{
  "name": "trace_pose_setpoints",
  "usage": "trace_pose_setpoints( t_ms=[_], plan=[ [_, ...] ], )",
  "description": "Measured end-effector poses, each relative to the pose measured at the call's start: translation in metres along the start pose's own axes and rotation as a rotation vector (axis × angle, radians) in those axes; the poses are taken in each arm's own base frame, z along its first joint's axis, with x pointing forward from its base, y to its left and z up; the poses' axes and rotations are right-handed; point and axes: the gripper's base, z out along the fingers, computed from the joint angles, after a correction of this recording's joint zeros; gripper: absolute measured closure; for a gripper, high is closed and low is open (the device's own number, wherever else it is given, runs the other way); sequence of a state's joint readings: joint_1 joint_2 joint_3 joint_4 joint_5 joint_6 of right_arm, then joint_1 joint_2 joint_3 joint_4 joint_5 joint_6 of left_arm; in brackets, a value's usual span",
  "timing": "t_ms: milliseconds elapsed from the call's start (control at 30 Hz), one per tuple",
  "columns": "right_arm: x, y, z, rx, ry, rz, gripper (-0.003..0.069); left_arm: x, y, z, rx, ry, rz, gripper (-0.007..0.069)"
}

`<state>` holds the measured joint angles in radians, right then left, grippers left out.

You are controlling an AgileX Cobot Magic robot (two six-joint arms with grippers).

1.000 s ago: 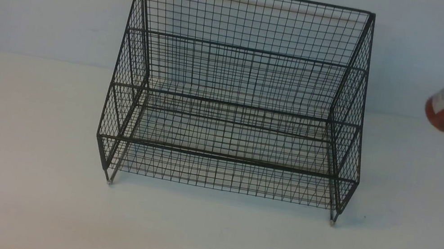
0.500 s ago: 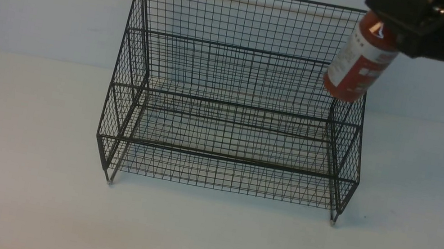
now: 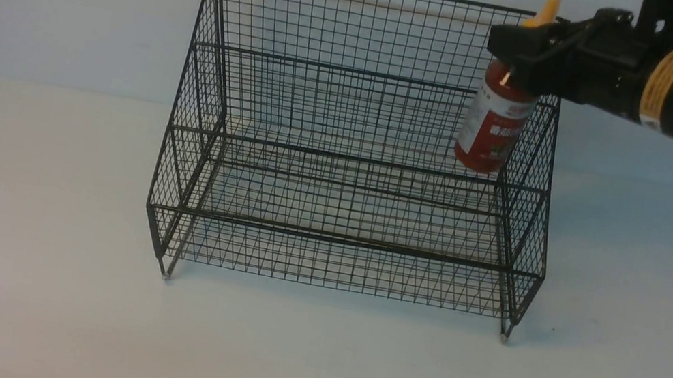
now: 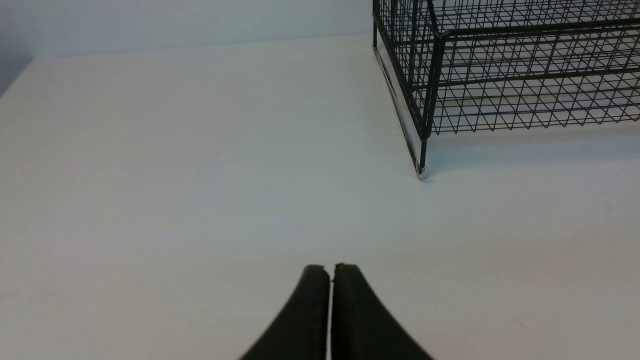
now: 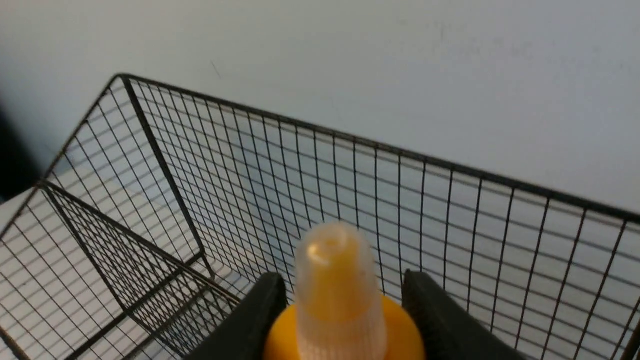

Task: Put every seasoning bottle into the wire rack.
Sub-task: Use the right arm to put the condiment bottle back on the shelf

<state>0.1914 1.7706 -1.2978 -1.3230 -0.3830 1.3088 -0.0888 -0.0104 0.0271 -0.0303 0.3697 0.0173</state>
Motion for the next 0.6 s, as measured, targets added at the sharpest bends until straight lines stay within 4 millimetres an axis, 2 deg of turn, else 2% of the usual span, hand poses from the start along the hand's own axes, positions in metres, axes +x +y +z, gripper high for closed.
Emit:
trace_pose_setpoints(
  t_ms=[300, 600],
  plan=[
    [0.027, -0.004, 0.015, -0.036, 0.102, -0.061, 0.0379, 0.0, 0.0, 0.0, 0.0, 0.0, 0.0, 0.0629],
    [0.028, -0.004, 0.017, -0.057, 0.129, -0.088, 0.0379, 0.0, 0.0, 0.0, 0.0, -0.001, 0.0, 0.0629]
  ],
)
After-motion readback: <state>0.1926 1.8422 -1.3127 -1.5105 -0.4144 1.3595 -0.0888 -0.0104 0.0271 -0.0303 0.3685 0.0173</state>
